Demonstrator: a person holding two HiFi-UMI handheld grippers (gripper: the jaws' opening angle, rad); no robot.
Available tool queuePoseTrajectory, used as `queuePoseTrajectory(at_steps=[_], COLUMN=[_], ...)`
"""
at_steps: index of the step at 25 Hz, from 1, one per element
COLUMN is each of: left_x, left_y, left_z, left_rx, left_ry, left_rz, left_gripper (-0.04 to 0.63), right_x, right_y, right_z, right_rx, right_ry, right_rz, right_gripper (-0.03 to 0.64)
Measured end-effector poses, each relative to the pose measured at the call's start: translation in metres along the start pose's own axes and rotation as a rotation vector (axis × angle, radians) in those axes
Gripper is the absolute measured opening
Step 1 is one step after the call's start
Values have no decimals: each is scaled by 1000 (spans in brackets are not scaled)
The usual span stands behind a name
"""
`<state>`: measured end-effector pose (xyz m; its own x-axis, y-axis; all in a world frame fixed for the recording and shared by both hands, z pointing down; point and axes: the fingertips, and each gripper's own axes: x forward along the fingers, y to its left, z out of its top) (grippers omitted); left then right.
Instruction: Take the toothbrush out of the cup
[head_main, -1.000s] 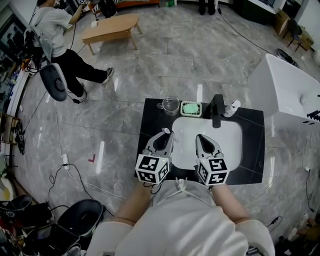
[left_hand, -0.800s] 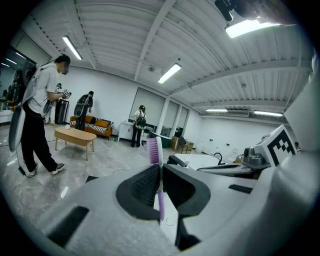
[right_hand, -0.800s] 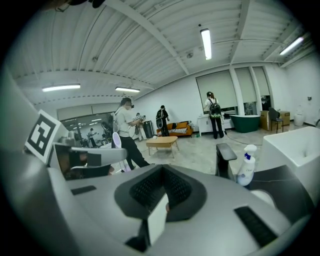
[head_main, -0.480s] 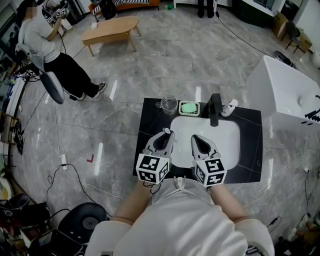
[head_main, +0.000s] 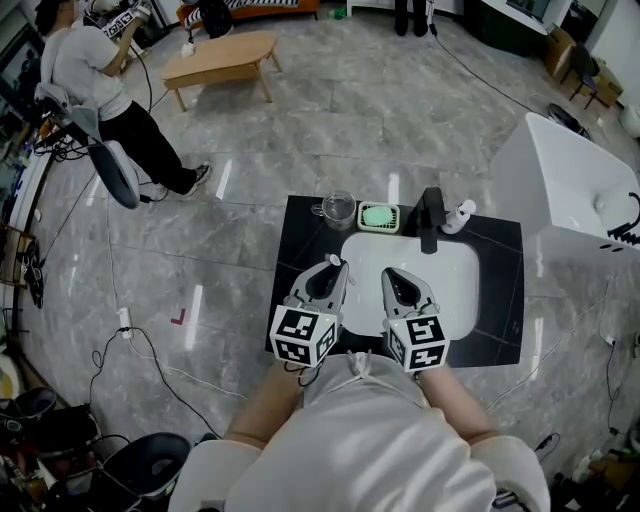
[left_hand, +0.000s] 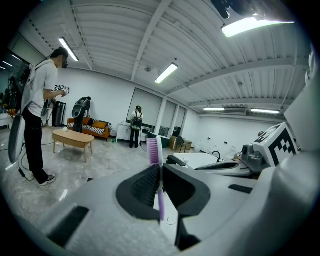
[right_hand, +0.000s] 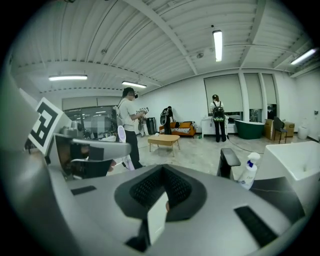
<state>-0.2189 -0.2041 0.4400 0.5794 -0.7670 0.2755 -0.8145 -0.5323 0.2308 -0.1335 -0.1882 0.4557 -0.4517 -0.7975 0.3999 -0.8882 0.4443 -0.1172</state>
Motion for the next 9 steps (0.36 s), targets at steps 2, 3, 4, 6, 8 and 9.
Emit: queuePoseTrajectory(at_steps=[2,3,4,6,8,9], left_x=[1,2,2,4,5,6], left_y=[1,2,2,1,1,1], left_z=[0,-1,-1,-1,-1,-1], left_rx=[-4,-6,-7,-9,-10,-10], left_ry=[3,4,3,2,3,4], left_rz=[-3,-4,-6,-9,-11,-13], left_gripper=[34,34,34,34,34,34], right_x=[2,2,3,4,6,6], right_y=[0,0,0,0,-1,-1], right_z=[0,0,-1,-1,-1,-1], right_rx=[0,2,4,6,7,8], right_ry=[2,3,3,3,2,1], right_rz=[0,0,0,1,3,3], right_gripper=[26,26,26,26,26,26])
